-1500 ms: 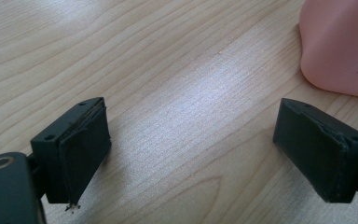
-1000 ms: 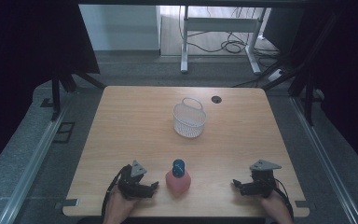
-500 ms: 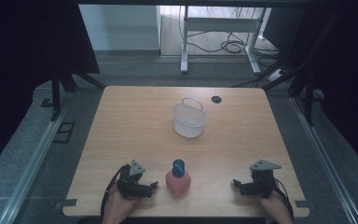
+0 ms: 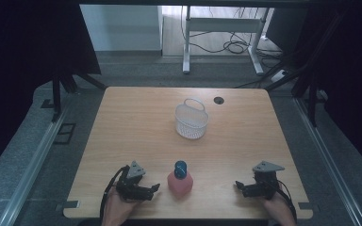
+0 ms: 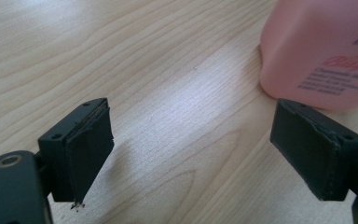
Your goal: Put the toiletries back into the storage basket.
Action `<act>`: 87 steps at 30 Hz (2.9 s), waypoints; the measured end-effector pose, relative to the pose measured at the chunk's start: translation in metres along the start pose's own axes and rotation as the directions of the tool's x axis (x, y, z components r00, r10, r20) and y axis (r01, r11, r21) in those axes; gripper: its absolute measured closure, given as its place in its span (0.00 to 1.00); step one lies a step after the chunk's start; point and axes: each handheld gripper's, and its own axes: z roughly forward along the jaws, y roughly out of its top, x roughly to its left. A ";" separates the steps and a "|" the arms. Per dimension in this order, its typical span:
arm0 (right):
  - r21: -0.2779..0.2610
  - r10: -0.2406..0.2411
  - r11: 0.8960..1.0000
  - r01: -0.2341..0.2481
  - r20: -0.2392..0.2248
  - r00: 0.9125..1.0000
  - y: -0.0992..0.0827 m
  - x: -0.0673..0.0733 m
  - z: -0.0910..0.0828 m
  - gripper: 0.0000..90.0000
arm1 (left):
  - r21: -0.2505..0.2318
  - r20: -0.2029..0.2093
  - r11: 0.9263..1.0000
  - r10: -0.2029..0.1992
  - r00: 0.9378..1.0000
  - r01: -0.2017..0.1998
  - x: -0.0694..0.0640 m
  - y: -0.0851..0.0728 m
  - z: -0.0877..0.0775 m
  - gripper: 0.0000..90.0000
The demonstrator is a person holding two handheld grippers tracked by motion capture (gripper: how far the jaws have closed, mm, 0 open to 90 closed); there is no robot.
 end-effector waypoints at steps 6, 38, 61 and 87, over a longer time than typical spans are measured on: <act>0.000 0.000 1.000 0.000 0.000 1.000 0.000 0.000 0.000 0.00 | 0.004 0.010 1.000 0.013 1.000 -0.013 -0.001 0.001 -0.005 0.15; 0.001 0.001 1.000 -0.001 0.004 1.000 0.000 0.000 0.000 0.00 | -0.095 0.159 0.994 0.072 0.985 -0.057 -0.021 0.029 -0.031 0.16; 0.001 0.001 1.000 -0.001 0.004 1.000 0.000 0.000 0.000 0.00 | -0.137 0.217 0.983 0.153 0.964 -0.125 -0.045 0.069 -0.027 0.24; 0.001 0.000 1.000 0.000 0.004 1.000 0.000 0.000 0.000 0.00 | -0.145 0.200 0.968 0.232 0.952 -0.205 -0.059 0.089 -0.011 0.58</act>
